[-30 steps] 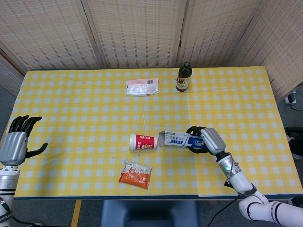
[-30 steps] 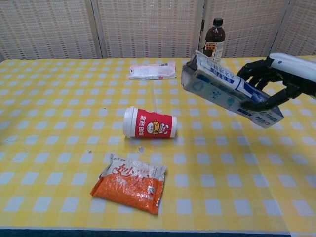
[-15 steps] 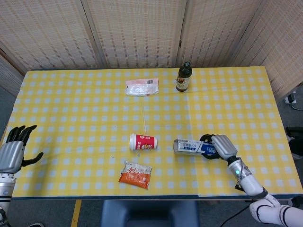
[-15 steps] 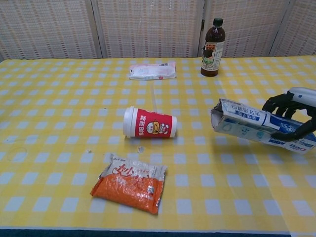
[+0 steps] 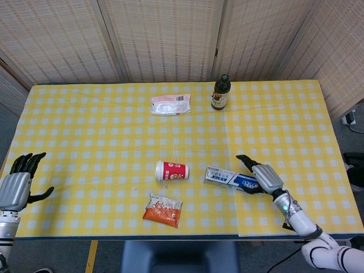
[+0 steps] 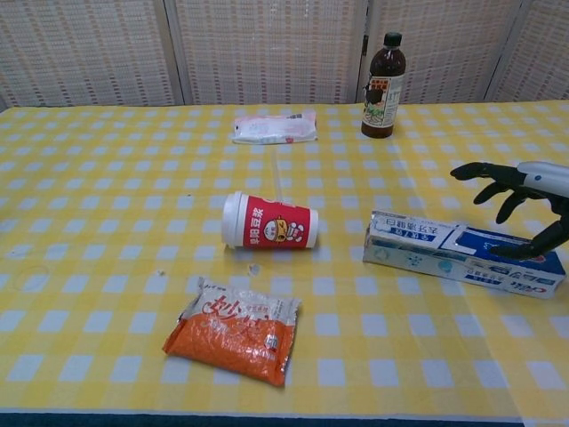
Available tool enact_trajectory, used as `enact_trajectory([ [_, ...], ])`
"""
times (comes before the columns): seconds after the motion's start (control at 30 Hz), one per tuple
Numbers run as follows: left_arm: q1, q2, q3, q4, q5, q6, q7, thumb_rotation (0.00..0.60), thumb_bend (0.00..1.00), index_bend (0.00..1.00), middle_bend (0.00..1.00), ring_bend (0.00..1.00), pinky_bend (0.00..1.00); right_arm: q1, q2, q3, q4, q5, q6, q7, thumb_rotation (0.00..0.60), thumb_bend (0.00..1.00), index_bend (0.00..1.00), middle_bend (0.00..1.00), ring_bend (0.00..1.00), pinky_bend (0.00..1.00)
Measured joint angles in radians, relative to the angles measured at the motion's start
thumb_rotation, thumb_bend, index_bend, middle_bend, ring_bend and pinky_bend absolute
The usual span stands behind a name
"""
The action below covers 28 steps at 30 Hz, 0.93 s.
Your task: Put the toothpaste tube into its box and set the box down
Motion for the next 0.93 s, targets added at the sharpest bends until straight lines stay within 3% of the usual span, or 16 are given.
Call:
enact_trajectory([
  [0.2, 0.028, 0.021, 0.017, -0.052, 0.013, 0.032, 0.105, 0.6, 0.26, 0.12, 0.12, 0.05, 0.05, -0.031, 0.089, -0.013, -0.084, -0.032, 0.075, -0.055, 0.6, 0.32, 0.0, 0.0, 0.0, 0.0],
  [0.37, 0.073, 0.011, 0.03, -0.076, 0.026, 0.105, 0.192, 0.6, 0.26, 0.1, 0.12, 0.05, 0.01, -0.089, 0.173, -0.03, -0.182, -0.037, 0.162, -0.277, 0.6, 0.32, 0.0, 0.0, 0.0, 0.0],
  [0.53, 0.114, -0.013, 0.048, -0.066, 0.094, 0.189, 0.2, 0.6, 0.26, 0.11, 0.12, 0.05, 0.01, -0.21, 0.246, -0.052, -0.313, -0.053, 0.367, -0.486, 0.6, 0.32, 0.0, 0.0, 0.0, 0.0],
  [0.7, 0.161, -0.033, 0.069, -0.029, 0.13, 0.225, 0.207, 0.6, 0.26, 0.11, 0.12, 0.06, 0.02, -0.349, 0.268, -0.077, -0.339, -0.088, 0.542, -0.526, 0.6, 0.32, 0.0, 0.0, 0.0, 0.0],
  [0.93, 0.172, -0.017, 0.067, -0.081, 0.114, 0.215, 0.207, 0.6, 0.26, 0.12, 0.12, 0.06, 0.02, -0.369, 0.284, -0.081, -0.333, -0.081, 0.515, -0.479, 0.6, 0.33, 0.0, 0.0, 0.0, 0.0],
])
